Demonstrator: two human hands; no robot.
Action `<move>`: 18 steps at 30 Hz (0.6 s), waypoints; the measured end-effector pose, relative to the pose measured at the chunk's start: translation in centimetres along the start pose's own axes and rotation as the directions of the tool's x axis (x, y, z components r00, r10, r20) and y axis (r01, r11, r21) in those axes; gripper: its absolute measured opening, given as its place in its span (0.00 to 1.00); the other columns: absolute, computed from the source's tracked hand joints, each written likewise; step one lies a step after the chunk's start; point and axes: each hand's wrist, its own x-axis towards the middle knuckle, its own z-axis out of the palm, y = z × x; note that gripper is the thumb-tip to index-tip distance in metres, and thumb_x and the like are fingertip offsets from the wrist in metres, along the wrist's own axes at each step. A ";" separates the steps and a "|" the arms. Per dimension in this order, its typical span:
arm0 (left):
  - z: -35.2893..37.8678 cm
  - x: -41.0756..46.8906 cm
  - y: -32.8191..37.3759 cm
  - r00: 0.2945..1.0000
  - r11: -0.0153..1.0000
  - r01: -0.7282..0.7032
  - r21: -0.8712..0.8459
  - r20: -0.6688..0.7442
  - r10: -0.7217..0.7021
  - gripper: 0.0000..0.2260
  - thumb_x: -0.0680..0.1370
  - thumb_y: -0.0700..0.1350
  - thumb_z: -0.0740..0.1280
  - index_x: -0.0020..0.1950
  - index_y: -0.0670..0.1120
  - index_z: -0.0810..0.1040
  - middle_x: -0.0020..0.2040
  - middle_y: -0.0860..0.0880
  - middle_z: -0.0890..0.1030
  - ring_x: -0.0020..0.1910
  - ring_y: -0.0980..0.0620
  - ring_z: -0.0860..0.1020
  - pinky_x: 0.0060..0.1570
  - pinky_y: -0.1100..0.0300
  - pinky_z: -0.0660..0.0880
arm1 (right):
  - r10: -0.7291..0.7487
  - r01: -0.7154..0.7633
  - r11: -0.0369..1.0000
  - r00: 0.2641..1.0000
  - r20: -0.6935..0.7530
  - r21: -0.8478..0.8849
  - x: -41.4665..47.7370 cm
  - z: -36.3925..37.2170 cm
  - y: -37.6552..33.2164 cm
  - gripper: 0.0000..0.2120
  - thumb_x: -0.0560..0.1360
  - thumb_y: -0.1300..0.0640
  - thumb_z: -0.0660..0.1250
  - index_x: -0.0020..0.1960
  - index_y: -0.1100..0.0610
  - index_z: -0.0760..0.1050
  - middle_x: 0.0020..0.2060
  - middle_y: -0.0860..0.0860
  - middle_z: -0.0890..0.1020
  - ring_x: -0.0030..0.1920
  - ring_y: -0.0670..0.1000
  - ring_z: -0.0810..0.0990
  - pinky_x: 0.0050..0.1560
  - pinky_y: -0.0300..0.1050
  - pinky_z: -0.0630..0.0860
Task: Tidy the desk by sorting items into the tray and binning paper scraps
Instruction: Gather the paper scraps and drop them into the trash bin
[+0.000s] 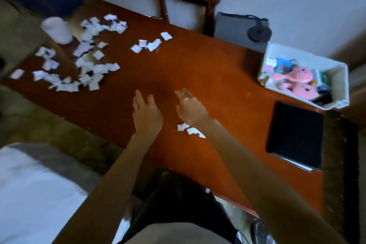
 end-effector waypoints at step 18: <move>-4.6 24.0 -29.3 0.980 0.977 0.187 0.104 0.045 -0.193 0.32 0.79 0.57 0.56 0.77 0.49 0.47 0.78 0.41 0.44 0.76 0.35 0.44 0.70 0.34 0.49 | -0.147 0.160 0.954 0.987 0.069 -0.255 27.5 14.2 -23.0 0.29 0.79 0.42 0.52 0.76 0.46 0.46 0.76 0.53 0.37 0.76 0.61 0.36 0.72 0.66 0.45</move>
